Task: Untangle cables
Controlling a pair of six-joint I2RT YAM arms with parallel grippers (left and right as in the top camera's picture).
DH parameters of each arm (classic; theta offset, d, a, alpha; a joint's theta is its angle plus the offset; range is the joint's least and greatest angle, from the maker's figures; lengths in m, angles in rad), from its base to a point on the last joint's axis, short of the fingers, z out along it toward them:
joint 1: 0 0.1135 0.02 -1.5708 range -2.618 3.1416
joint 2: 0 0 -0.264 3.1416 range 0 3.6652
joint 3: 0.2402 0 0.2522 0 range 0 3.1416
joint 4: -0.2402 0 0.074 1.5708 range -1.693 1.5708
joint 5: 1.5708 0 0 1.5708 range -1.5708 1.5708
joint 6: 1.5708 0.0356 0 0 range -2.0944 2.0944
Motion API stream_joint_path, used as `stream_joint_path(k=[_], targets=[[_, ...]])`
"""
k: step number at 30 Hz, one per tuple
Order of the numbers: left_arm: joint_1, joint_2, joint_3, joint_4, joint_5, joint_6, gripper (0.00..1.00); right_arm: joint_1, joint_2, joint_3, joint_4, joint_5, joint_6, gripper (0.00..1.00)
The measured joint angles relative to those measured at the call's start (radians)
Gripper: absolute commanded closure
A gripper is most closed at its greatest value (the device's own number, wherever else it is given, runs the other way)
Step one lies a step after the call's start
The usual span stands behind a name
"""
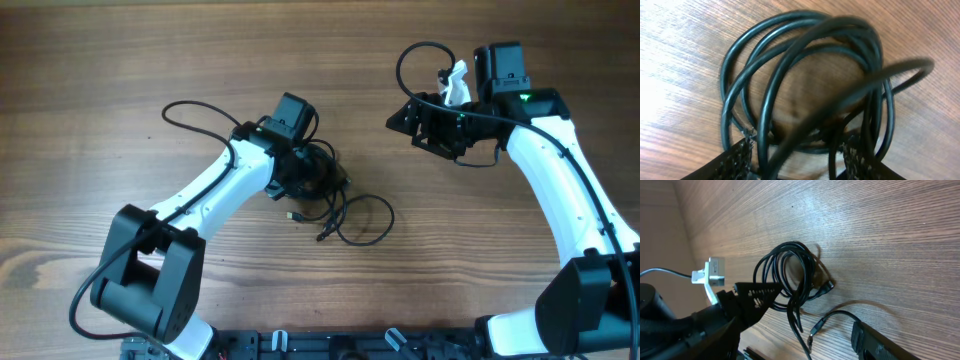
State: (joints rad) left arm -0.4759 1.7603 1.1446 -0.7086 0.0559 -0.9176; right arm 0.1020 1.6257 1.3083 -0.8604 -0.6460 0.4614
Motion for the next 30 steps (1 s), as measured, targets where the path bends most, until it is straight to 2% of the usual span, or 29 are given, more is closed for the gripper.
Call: stream_joint_path(k=[2, 3, 5, 8, 9, 13, 16, 18, 20, 23, 26, 30], targets=[[0.000, 0.000, -0.024, 0.048, 0.000, -0.011, 0.42, 0.000, 0.000, 0.000, 0.000, 0.000, -0.003, 0.27], [0.000, 0.000, -0.036, 0.068, -0.003, -0.013, 0.47, 0.000, 0.000, 0.000, 0.000, 0.000, -0.004, 0.27], [0.000, 0.000, -0.054, 0.081, -0.003, -0.023, 0.68, 0.000, 0.000, 0.000, -0.004, 0.000, -0.004, 0.27], [0.000, 0.000, -0.062, 0.058, -0.006, -0.028, 0.93, 0.000, 0.000, 0.000, -0.007, 0.000, -0.008, 0.27], [0.000, 0.000, -0.064, 0.047, -0.006, -0.025, 0.96, 0.000, 0.000, 0.000, -0.007, 0.000, -0.008, 0.27], [0.000, 0.000, -0.069, 0.041, -0.006, -0.028, 0.96, 0.000, 0.000, 0.000, -0.008, 0.000, -0.011, 0.27], [0.018, 0.000, -0.068, 0.072, 0.043, 0.029, 0.96, 0.000, 0.000, 0.000, -0.008, -0.001, -0.017, 0.27], [0.060, -0.002, -0.064, 0.109, 0.159, 0.116, 0.96, 0.000, 0.000, 0.000, -0.010, -0.013, -0.033, 0.27], [0.129, -0.015, -0.061, 0.182, 0.405, 0.255, 0.96, 0.000, 0.000, 0.000, -0.011, -0.039, -0.057, 0.27], [0.228, -0.053, -0.053, 0.267, 0.648, 0.361, 0.96, 0.000, 0.000, 0.000, -0.006, -0.071, -0.068, 0.27], [0.357, -0.070, -0.046, 0.283, 0.995, 0.512, 0.96, 0.009, 0.000, 0.000, 0.025, -0.116, -0.071, 0.27], [0.413, -0.070, -0.046, 0.313, 1.260, 0.624, 0.96, 0.082, 0.000, 0.001, 0.126, -0.168, -0.047, 0.28]])
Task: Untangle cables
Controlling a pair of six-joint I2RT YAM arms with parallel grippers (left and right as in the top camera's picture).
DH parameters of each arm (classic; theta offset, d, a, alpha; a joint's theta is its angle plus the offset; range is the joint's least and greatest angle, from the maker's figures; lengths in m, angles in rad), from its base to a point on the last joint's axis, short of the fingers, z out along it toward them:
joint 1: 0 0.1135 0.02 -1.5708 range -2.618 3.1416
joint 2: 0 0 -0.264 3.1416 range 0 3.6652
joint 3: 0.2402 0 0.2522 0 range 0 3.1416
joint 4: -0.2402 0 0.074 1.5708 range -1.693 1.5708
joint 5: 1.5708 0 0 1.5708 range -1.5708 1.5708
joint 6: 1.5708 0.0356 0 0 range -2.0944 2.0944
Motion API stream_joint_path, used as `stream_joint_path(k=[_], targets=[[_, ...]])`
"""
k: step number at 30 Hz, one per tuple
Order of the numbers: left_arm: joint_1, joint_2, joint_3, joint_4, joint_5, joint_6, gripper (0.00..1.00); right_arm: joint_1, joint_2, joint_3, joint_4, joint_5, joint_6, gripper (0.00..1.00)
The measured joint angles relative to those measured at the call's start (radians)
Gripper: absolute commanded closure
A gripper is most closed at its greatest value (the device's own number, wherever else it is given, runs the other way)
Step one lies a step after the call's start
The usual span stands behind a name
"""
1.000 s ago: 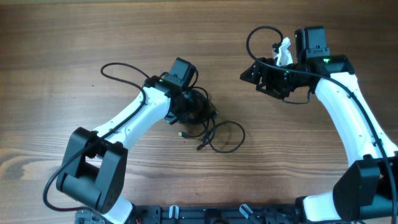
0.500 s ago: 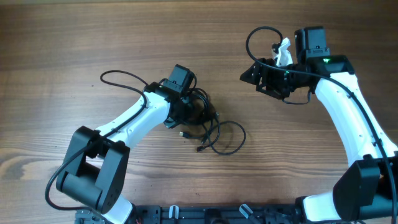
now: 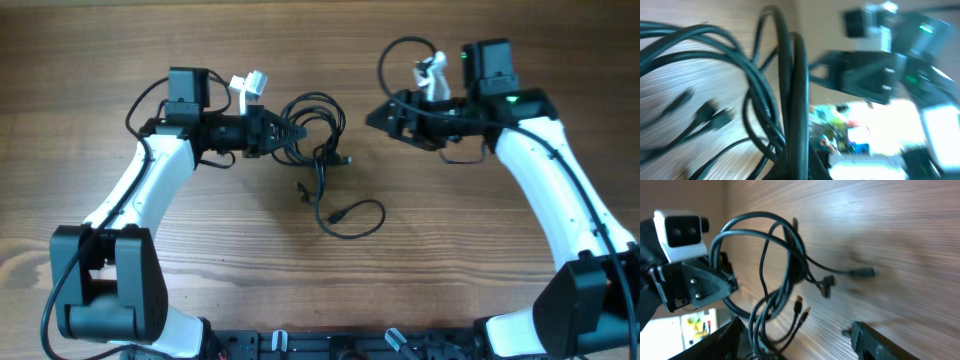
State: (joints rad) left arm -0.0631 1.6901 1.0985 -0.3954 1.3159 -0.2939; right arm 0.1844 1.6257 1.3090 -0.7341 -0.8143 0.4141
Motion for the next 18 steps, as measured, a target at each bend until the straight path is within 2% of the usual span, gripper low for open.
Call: stream_joint_path(k=[4, 7, 12, 18], targets=[[0.011, 0.000, 0.000, 0.043, 0.135, 0.036, 0.96, 0.081, 0.000, 0.000, 0.073, -0.016, 0.054, 0.31], [0.011, 0.000, 0.000, 0.048, 0.180, 0.050, 0.96, 0.130, 0.000, 0.001, 0.088, 0.013, 0.122, 0.35], [0.011, 0.000, 0.000, 0.048, 0.205, 0.053, 0.96, 0.164, 0.000, 0.001, 0.091, 0.157, 0.204, 0.36], [0.011, 0.000, 0.000, 0.045, 0.205, 0.054, 0.96, 0.164, 0.000, 0.001, 0.220, 0.283, 0.184, 0.41]])
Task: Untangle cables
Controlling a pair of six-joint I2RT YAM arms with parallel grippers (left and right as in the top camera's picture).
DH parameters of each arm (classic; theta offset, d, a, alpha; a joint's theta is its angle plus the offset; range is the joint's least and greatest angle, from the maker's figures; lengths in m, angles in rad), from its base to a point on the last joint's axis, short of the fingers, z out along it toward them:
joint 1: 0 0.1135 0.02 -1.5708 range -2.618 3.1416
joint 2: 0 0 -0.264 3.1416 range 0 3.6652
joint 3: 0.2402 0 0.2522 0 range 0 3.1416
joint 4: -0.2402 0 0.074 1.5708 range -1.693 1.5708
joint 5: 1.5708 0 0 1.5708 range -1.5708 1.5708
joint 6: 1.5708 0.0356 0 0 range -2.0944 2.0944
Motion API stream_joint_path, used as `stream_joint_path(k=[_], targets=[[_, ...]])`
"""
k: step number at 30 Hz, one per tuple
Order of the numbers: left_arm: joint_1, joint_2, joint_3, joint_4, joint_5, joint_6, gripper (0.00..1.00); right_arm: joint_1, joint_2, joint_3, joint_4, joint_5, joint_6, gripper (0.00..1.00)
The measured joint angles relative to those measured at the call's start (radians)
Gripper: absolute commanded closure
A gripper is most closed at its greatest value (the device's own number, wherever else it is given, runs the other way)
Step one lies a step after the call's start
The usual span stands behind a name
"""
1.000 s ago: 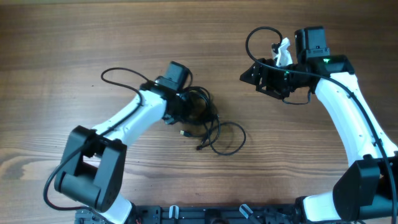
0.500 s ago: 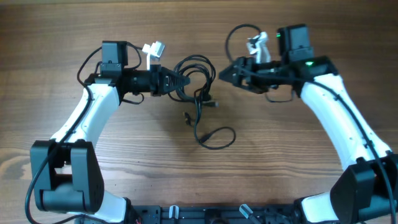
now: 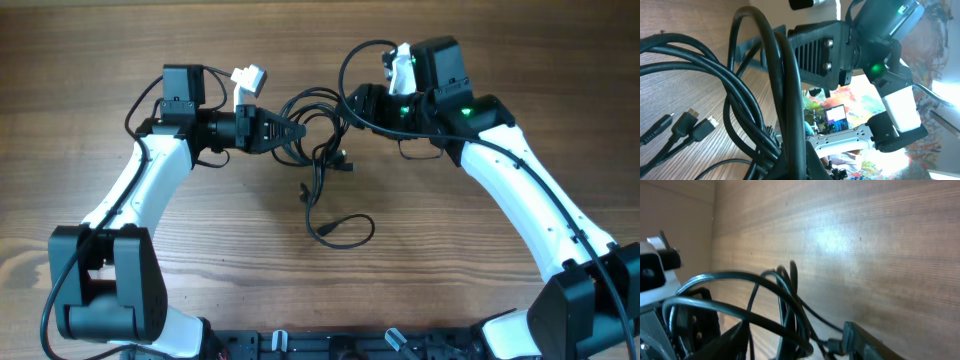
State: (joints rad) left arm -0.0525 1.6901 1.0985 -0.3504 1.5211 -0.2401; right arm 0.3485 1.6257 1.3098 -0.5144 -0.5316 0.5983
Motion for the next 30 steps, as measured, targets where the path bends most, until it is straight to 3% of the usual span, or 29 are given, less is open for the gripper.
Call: stream_joint_path(k=[17, 19, 25, 30], targets=[[0.000, 0.000, 0.000, 0.000, 0.003, -0.026, 0.96, 0.085, 0.100, 0.000, 0.138, 0.021, -0.054, 0.48], [0.000, 0.000, 0.000, 0.000, 0.004, -0.028, 0.96, 0.085, 0.106, 0.000, 0.146, 0.023, -0.055, 0.53], [0.000, 0.000, 0.000, 0.000, 0.003, -0.043, 0.96, 0.086, 0.108, 0.000, 0.151, 0.096, -0.071, 0.96], [-0.002, 0.000, 0.000, 0.001, -0.008, -0.054, 0.96, 0.092, 0.108, 0.000, 0.131, 0.130, -0.096, 0.96]])
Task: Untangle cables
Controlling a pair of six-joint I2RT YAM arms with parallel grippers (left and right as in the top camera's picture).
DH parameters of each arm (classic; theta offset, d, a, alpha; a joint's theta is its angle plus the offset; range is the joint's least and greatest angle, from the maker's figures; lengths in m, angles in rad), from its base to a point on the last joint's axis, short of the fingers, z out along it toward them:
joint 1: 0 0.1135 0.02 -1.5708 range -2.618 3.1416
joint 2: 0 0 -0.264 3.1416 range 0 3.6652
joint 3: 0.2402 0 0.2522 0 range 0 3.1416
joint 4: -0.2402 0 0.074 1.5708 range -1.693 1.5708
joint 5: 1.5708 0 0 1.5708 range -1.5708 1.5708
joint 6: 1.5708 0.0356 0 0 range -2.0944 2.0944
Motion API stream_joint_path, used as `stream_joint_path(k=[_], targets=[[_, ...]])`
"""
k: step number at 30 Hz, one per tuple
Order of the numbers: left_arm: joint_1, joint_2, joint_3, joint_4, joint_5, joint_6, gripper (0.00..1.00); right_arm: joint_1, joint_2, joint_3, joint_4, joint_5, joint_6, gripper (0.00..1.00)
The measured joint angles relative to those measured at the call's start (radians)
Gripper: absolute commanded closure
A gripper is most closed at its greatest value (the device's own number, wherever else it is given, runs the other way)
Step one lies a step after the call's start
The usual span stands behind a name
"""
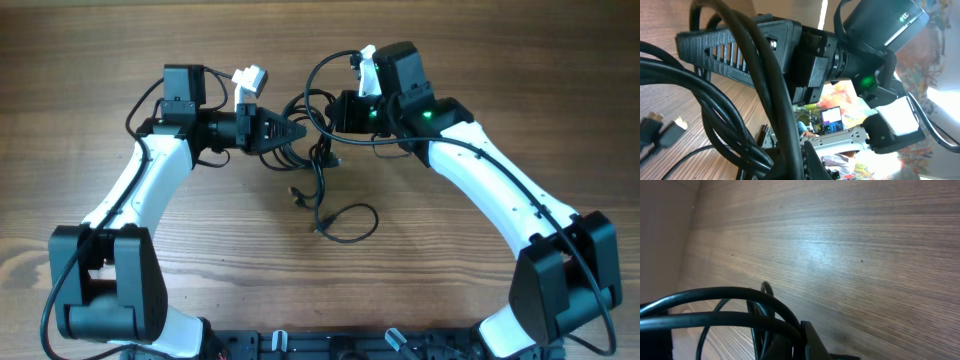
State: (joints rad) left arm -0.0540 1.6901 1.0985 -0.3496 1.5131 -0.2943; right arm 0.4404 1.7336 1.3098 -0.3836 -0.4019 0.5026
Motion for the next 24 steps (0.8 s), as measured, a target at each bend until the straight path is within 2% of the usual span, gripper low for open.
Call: stream_joint_path(k=[2, 5, 8, 12, 17, 20, 24], targets=[[0.000, 0.000, 0.000, -0.010, -0.040, -0.001, 0.96, -0.018, -0.007, 0.000, -0.036, 0.003, -0.008, 0.95], [-0.006, 0.000, 0.008, -0.098, -0.195, -0.005, 0.96, -0.058, -0.059, 0.000, -0.123, 0.011, -0.019, 0.95], [-0.032, -0.001, 0.019, -0.206, -0.422, -0.002, 0.96, -0.083, -0.132, 0.000, -0.203, 0.027, -0.027, 0.96], [-0.063, -0.019, 0.030, -0.269, -0.573, 0.005, 0.95, -0.114, -0.235, 0.000, -0.322, 0.050, -0.025, 0.96], [0.003, -0.023, 0.022, -0.302, -0.874, -0.003, 0.66, -0.302, -0.349, 0.002, -0.388, 0.246, -0.013, 0.96], [0.009, -0.023, 0.022, -0.302, -0.965, -0.007, 0.43, -0.274, -0.361, 0.004, -0.437, 0.222, -0.010, 0.95], [0.008, -0.023, 0.021, -0.303, -1.007, -0.004, 0.32, -0.216, -0.324, 0.005, -0.480, 0.193, -0.010, 0.95]])
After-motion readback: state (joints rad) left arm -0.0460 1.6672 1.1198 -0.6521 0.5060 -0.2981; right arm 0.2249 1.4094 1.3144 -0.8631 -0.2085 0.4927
